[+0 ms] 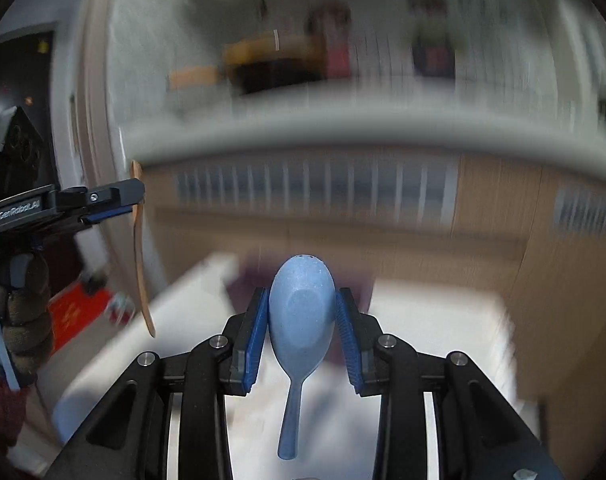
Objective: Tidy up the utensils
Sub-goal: 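Lower the wooden spoon into the holder while the right gripper drops the blue spoon in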
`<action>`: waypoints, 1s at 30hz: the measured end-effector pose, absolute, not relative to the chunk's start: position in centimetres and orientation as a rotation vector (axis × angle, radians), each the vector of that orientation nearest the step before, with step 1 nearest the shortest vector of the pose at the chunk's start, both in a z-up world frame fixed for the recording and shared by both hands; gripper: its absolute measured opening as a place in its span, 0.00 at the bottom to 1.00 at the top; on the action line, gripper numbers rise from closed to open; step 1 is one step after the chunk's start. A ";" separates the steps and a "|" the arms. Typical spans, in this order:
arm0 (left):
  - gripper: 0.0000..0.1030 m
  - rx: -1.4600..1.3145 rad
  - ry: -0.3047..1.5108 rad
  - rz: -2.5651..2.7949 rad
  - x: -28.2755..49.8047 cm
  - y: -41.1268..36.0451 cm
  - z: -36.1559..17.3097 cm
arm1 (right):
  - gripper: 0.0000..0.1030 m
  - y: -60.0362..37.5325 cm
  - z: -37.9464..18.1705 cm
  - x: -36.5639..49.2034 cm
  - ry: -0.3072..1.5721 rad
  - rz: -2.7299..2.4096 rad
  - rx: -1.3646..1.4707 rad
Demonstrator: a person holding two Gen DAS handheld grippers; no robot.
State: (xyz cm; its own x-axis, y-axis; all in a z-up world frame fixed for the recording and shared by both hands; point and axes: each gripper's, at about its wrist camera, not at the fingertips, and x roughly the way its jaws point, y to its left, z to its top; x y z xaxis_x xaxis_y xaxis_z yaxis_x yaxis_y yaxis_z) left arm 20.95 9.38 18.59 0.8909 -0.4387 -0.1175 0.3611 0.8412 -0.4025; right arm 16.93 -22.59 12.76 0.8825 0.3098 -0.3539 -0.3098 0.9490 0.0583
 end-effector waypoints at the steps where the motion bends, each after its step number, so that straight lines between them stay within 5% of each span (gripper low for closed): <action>1: 0.30 -0.390 0.171 -0.406 21.6 9.4 18.9 | 0.31 -22.7 14.6 16.9 0.307 0.298 -0.006; 5: 0.30 -0.405 0.144 -0.349 25.9 8.3 16.8 | 0.31 -23.4 19.2 19.1 0.131 0.244 0.044; 22: 0.30 -0.420 0.432 -0.347 35.5 6.0 5.4 | 0.31 -21.5 7.6 30.0 0.334 0.246 0.045; 26: 0.43 -0.375 0.518 -0.313 35.1 5.6 3.9 | 0.33 -22.4 5.7 31.0 0.504 0.354 0.105; 30: 0.45 -0.376 0.512 -0.321 32.4 6.8 4.8 | 0.34 -23.2 5.2 29.8 0.555 0.344 0.129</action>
